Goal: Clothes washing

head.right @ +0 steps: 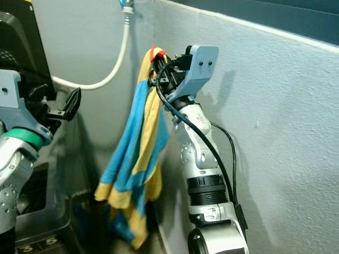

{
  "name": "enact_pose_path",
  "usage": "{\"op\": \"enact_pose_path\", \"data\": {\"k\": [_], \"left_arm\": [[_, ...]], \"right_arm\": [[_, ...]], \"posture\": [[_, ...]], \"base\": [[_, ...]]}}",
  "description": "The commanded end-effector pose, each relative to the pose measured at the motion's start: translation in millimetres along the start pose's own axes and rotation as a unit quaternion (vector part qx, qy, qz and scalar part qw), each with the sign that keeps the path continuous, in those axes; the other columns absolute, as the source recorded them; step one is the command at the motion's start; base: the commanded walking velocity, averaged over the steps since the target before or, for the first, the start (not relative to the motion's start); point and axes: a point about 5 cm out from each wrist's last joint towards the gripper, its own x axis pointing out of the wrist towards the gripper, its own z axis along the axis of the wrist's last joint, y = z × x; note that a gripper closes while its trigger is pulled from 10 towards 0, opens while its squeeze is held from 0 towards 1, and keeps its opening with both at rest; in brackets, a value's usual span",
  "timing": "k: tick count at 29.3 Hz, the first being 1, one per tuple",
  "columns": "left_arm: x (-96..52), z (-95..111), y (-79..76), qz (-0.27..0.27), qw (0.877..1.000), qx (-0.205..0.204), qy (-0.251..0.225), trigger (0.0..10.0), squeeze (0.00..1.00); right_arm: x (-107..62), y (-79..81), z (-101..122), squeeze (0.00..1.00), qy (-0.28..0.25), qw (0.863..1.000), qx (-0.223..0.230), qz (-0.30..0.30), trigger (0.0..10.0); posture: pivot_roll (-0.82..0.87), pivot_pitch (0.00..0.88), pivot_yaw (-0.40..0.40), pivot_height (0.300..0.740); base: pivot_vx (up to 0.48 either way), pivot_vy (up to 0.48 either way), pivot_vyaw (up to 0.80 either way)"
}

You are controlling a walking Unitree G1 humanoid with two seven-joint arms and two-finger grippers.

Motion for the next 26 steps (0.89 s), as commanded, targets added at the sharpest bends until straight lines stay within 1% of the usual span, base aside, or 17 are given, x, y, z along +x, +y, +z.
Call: {"op": "enact_pose_path", "data": {"k": [1,6,26], "left_arm": [[-1.8,1.4,-1.9,-0.004,1.000,-0.003,-0.001,10.0,0.00],[-4.0,2.7,-5.6,-0.008,1.000,-0.010,-0.005,10.0,0.00],[-6.5,4.8,-4.6,-0.003,1.000,-0.013,-0.007,10.0,0.00]], "right_arm": [[0.9,4.0,8.8,0.00,-0.020,1.000,0.003,0.010,10.0],[2.4,6.1,7.4,0.00,-0.017,1.000,0.009,0.017,10.0],[3.9,11.0,4.5,0.00,-0.009,0.999,0.015,0.032,10.0]], "posture": [[0.14,0.000,-0.036,0.740],[0.14,0.006,-0.043,0.740],[0.14,0.008,-0.058,0.740]], "base": [[0.000,0.000,0.00],[0.000,0.337,0.00],[0.000,0.385,0.00]]}}
